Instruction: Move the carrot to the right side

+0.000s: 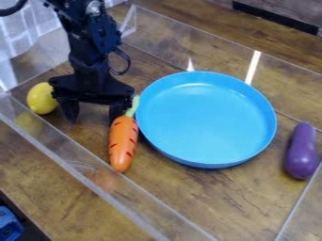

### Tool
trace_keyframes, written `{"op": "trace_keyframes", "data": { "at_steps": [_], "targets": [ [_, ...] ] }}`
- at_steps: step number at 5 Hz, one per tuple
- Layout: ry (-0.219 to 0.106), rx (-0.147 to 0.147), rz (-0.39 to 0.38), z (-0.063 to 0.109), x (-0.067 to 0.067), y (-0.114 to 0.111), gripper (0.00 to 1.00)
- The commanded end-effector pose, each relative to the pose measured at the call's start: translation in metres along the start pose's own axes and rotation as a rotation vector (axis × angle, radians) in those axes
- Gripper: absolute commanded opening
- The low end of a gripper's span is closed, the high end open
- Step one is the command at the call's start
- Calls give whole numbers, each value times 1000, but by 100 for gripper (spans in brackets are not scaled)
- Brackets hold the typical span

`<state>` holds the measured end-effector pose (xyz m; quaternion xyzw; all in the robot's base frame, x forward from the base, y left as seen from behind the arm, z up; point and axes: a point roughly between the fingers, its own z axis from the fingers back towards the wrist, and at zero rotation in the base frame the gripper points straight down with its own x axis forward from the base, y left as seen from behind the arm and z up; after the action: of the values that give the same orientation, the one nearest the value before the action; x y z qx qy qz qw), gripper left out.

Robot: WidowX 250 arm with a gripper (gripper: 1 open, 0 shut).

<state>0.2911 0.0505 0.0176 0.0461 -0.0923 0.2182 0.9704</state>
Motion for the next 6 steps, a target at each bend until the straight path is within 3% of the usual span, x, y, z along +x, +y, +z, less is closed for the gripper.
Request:
{"op": "trace_keyframes", "data": {
  "at_steps": [1, 2, 3, 4, 5, 6],
  "targets": [
    [-5, -16, -57, 2, 10, 4, 100],
    [-3, -32, -106, 0, 19, 7, 100],
    [-18, -39, -104, 22, 27, 8, 0],
    [-32, -57, -136, 35, 36, 11, 100],
    [-69, -106, -155, 67, 49, 15, 100],
    [-88, -129, -200, 86, 56, 20, 100]
  ]
}}
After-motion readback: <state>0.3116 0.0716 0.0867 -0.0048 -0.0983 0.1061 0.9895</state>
